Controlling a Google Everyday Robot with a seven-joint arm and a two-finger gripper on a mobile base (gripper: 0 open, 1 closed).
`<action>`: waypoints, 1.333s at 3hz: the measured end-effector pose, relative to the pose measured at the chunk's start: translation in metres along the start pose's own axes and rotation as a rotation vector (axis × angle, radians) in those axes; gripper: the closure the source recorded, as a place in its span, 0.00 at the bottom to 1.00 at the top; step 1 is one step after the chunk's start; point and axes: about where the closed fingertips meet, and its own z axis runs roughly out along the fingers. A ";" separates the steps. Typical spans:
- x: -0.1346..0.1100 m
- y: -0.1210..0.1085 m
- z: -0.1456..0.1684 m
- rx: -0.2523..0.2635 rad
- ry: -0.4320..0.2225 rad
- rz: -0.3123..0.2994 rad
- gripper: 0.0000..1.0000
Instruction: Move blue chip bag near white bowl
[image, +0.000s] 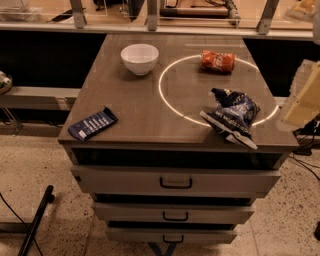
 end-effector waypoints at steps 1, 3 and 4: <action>0.017 0.001 0.022 -0.006 -0.062 -0.038 0.00; 0.011 0.006 0.099 -0.034 -0.191 -0.252 0.00; -0.001 0.015 0.135 -0.086 -0.202 -0.346 0.00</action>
Offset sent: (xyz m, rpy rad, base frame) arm 0.0517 0.0025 -0.1072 0.0604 -0.0925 0.3700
